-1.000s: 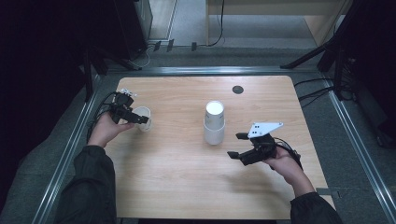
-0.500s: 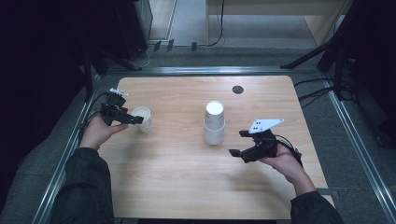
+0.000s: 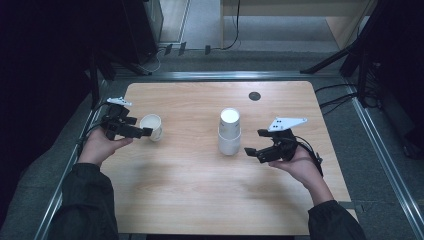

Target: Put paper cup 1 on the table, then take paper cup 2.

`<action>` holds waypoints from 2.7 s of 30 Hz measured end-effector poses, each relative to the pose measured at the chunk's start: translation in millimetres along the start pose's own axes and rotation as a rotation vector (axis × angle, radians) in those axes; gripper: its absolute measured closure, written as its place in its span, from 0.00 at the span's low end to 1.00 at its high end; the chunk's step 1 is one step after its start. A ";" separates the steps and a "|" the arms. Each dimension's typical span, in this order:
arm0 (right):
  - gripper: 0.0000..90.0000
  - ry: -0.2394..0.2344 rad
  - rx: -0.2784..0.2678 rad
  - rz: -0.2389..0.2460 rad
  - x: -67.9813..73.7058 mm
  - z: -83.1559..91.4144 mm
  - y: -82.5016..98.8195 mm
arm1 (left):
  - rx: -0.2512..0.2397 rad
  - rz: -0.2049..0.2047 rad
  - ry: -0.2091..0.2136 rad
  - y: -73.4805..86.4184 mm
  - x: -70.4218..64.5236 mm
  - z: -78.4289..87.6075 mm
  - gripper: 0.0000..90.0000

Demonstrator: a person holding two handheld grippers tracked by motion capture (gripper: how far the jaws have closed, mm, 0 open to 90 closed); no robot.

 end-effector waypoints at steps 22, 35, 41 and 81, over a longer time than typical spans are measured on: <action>0.28 -0.055 0.002 0.007 -4.9 -7.6 -35.4 | -0.030 -0.096 0.144 0.2 -51.3 -14.6 0.16; 0.28 -0.102 0.074 0.146 -8.7 -15.4 -53.4 | -0.038 -0.138 0.198 6.8 -75.3 -31.3 0.16; 0.25 -0.111 0.099 0.161 -13.9 -15.6 -60.6 | -0.020 -0.168 0.220 10.8 -87.2 -46.3 0.16; 0.32 -0.157 0.406 0.390 7.3 -50.6 -94.3 | 0.044 -0.266 0.285 23.0 -115.3 -73.0 0.17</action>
Point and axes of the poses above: each handheld gripper's, and its own axes: z roughly backward along the jaws, y roughly out of its underside, x roughly to its left, the point moved 9 cm from there along -z, roughly forward along the jaws, and after that the axes turned 5 degrees about y, right-handed, at the moved point
